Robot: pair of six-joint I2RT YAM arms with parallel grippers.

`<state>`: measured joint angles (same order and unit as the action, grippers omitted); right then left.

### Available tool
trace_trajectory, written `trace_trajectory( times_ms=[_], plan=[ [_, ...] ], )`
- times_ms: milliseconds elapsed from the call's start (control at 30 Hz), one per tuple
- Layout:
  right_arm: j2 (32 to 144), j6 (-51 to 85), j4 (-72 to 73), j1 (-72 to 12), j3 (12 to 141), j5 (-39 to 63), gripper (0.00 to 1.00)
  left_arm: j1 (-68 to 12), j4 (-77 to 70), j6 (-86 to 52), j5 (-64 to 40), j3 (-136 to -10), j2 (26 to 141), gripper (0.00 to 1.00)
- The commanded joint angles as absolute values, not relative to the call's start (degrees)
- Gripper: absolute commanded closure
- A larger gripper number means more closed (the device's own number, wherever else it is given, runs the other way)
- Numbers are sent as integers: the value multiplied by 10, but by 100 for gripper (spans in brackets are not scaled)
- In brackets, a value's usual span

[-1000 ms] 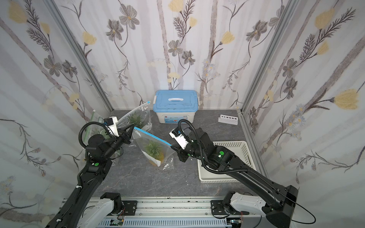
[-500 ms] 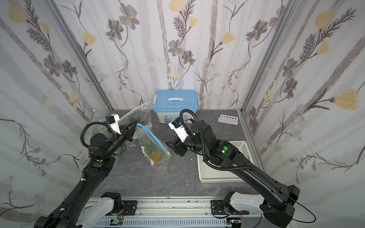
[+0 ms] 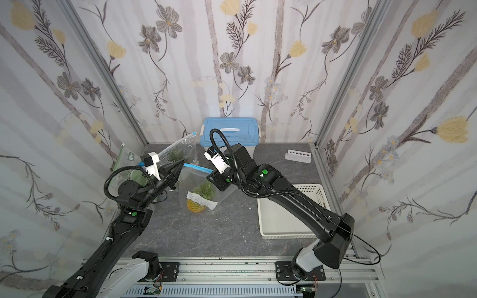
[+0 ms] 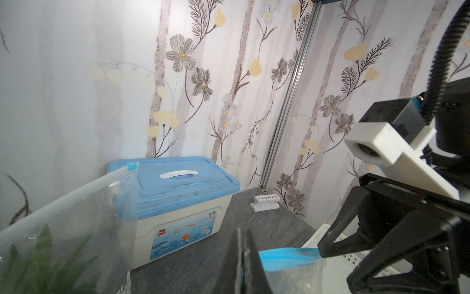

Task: Open the zip-top bag and take out the pineapple
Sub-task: Open the zipper of the food storage bag at the center of the board.

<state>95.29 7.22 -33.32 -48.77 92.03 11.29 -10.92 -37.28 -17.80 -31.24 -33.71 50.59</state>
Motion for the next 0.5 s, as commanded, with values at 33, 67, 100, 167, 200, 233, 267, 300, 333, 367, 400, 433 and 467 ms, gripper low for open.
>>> trace_trajectory(
  times_ms=[33,67,100,167,200,233,267,300,333,367,400,433,467],
  plan=[
    [959,75,-311,-474,930,85,62,-110,-399,-161,-310,-336,502,100],
    [960,73,-308,-471,931,85,61,-109,-397,-159,-310,-336,500,100],
    [964,68,-308,-469,933,85,62,-110,-396,-158,-310,-335,500,100],
    [975,61,-313,-465,943,81,61,-110,-396,-156,-308,-333,499,100],
    [983,55,-317,-463,949,81,61,-110,-395,-156,-307,-332,499,100],
    [990,51,-318,-462,954,81,61,-110,-395,-156,-306,-331,498,100],
    [997,47,-321,-461,958,85,61,-110,-394,-155,-304,-330,497,100],
    [1003,43,-324,-461,963,93,61,-110,-391,-154,-303,-329,496,100],
    [1008,41,-327,-461,966,101,61,-110,-389,-153,-302,-329,496,100],
    [1011,38,-331,-462,967,110,61,-110,-386,-152,-300,-329,496,100],
    [1011,37,-333,-464,965,115,61,-110,-384,-151,-300,-329,494,100],
    [1009,37,-334,-466,961,115,61,-110,-383,-150,-299,-329,493,100],
    [1006,35,-333,-470,955,116,62,-110,-382,-149,-298,-329,493,100]
  ],
)
